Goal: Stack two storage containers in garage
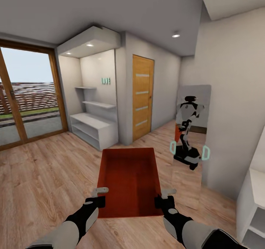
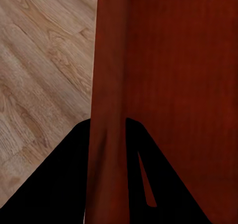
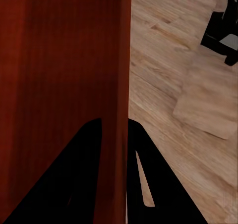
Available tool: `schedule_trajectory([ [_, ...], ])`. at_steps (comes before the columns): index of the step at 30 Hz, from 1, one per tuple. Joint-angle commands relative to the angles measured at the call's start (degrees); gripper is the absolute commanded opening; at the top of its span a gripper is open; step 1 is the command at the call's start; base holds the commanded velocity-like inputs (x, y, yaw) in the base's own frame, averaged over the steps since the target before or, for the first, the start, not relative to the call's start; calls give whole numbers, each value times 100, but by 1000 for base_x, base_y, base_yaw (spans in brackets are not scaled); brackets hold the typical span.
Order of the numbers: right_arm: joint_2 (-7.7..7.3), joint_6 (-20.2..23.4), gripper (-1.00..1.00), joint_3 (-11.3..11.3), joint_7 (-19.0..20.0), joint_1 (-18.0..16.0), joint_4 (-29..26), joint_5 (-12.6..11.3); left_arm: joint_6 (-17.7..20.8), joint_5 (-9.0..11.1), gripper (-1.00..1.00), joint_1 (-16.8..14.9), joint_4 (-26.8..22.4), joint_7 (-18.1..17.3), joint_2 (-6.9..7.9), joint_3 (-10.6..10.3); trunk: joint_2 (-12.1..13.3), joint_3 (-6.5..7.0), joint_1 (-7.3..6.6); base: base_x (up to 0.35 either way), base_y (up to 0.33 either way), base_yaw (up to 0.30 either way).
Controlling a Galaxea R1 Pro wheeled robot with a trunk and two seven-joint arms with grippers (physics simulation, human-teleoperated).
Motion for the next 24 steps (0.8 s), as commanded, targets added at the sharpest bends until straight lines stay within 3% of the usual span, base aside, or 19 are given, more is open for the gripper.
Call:
schedule_trajectory([
  [1,1,-5,-100,-359,-8,-4,-19,59,40,255,-100,-4,-16,36,326,273,-6,-8,4,322,0,0],
  [24,1,-11,-100,-359,-8,-4,-19,61,40,253,-100,-3,-16,37,326,270,-6,-8,4,322,0,0],
])
